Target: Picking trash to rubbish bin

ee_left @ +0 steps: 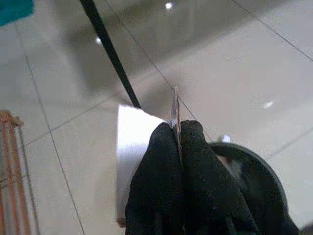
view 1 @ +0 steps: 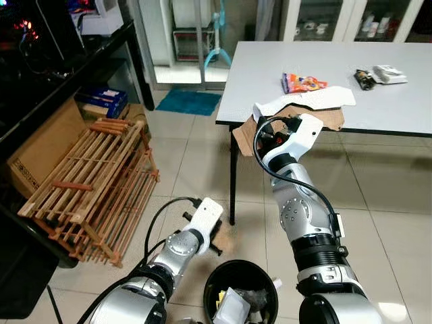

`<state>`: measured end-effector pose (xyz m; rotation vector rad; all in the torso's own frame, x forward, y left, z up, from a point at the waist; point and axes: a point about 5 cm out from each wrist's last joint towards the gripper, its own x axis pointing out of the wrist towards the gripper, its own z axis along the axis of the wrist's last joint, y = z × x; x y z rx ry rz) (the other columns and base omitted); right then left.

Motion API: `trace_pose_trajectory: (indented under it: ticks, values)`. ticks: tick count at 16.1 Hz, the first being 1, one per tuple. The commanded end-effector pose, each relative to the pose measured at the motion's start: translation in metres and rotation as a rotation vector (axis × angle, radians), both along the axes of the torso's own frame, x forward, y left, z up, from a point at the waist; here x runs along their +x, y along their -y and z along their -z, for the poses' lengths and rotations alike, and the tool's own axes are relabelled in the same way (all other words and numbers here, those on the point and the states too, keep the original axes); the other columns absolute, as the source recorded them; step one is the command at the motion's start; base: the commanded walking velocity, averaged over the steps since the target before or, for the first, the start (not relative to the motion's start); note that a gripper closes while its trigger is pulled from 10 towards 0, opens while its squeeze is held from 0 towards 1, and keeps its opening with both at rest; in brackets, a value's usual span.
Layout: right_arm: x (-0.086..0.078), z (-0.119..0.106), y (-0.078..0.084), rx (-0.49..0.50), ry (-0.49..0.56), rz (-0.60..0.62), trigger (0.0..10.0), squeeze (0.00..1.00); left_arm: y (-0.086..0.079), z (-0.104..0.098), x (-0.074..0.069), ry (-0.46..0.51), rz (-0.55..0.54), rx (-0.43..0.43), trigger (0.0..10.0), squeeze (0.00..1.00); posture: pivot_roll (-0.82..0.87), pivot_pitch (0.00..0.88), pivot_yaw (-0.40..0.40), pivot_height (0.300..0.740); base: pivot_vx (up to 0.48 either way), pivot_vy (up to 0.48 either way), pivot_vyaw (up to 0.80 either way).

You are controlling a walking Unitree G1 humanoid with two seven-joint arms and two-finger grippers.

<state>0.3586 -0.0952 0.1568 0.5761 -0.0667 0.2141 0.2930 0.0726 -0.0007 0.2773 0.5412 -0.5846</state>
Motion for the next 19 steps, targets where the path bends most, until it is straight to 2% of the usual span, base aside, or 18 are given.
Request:
trace_pose_trajectory:
  ticks: [1,2,3,9,11,12,17,18,19]
  values:
    - [-0.001,-0.002,-0.003,-0.010,0.005,-0.010,10.0,0.00,-0.001,0.009,-0.008,-0.047,0.043,0.050,10.0,0.00,0.01,0.000,0.083,0.740,0.000,0.000,0.00]
    - [-0.001,-0.002,-0.003,-0.011,0.005,-0.010,10.0,0.00,0.002,0.017,-0.017,-0.094,0.097,0.097,10.0,0.00,0.01,0.000,0.085,0.740,0.000,0.000,0.00]
    - [-0.001,-0.002,-0.003,-0.012,0.006,-0.009,10.0,0.00,0.007,0.020,-0.022,-0.099,0.148,0.122,10.0,0.00,0.00,0.000,0.088,0.740,0.000,0.000,0.00]
    - [-0.001,-0.001,-0.003,-0.021,-0.001,-0.009,10.0,0.00,0.015,0.017,-0.021,-0.097,0.175,0.110,10.0,0.00,-0.01,0.000,0.094,0.740,0.000,0.000,0.00]
    - [-0.002,0.018,-0.004,-0.158,-0.102,-0.032,10.0,0.00,0.017,0.016,-0.021,-0.095,0.179,0.105,10.0,0.00,-0.01,0.000,0.095,0.740,0.000,0.000,0.00]
    - [-0.002,0.020,-0.004,-0.172,-0.116,-0.037,10.0,0.00,0.018,0.016,-0.021,-0.095,0.180,0.102,10.0,0.00,-0.01,0.000,0.096,0.740,0.000,0.000,0.00]
    - [-0.003,0.020,-0.011,-0.170,-0.118,-0.059,10.0,0.00,0.018,0.017,-0.022,-0.104,0.184,0.096,10.0,0.00,-0.01,0.000,0.097,0.740,0.000,0.000,0.00]
    - [-0.003,0.020,-0.011,-0.173,-0.119,-0.059,10.0,0.00,0.018,0.017,-0.022,-0.104,0.190,0.093,10.0,0.60,-0.01,0.000,0.096,0.740,0.000,0.000,0.00]
    - [-0.003,0.020,-0.010,-0.173,-0.120,-0.058,10.0,0.00,0.019,0.017,-0.023,-0.104,0.196,0.094,10.0,1.00,-0.01,0.000,0.096,0.740,0.000,0.000,0.00]
